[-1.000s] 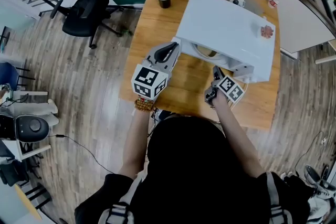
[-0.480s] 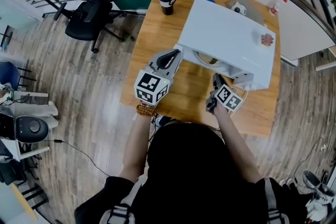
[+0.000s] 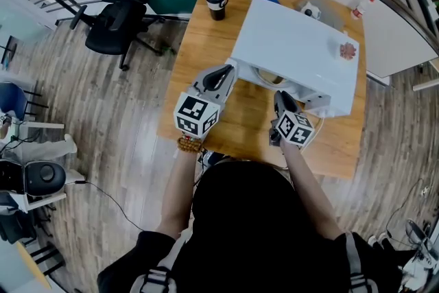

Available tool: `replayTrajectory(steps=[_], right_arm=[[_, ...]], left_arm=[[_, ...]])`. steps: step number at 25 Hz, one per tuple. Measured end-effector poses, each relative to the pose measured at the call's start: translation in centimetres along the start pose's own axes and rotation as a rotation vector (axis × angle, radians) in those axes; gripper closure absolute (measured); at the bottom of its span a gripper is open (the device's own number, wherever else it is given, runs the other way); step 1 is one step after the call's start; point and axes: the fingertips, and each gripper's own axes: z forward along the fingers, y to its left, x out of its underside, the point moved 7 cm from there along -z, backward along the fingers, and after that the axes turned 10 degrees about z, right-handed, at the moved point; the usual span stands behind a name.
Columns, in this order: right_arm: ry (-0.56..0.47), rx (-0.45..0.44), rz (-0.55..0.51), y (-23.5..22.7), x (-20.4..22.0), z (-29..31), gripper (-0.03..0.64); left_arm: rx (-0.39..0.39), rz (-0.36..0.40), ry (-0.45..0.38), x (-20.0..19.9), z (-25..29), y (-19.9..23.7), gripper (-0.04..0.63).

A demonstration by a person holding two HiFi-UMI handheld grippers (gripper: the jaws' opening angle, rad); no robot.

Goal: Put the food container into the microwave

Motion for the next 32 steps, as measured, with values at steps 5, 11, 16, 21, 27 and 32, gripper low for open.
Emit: replayTrajectory(steps=[5,11,16,21,27,32], right_arm=[[-0.034,-0.023,-0.066,1.5,-1.2,-0.5,0.534],[-0.092,-0.036,-0.132,3.6,-3.0,-1.4,0.548],[-0.151,-0.070,-0.213,5.5,-4.1,-2.1,0.558],[-0.208,-0.118,-0.305,8.2,-5.8,-2.9,0.560],[-0.309,-0.151,-0.403,11.3,-8.1,-4.7,0.574],[-0.381,-0.166,-0.461,12.6,-8.9,-5.9,0.583]], left_arm=[[-0.002,0.000,0.001,0.0,0.0,-0.1,0.560],[-0.011,-0.002,0.005,-0.1,0.0,0.1,0.560],[-0.010,-0.002,0.001,-0.1,0.0,0.2,0.560],[-0.012,0.000,0.003,0.1,0.1,0.1,0.560],[-0.012,-0.001,0.000,0.1,0.0,0.1,0.560],[-0.012,0.000,0.000,0.1,0.0,0.0,0.560]])
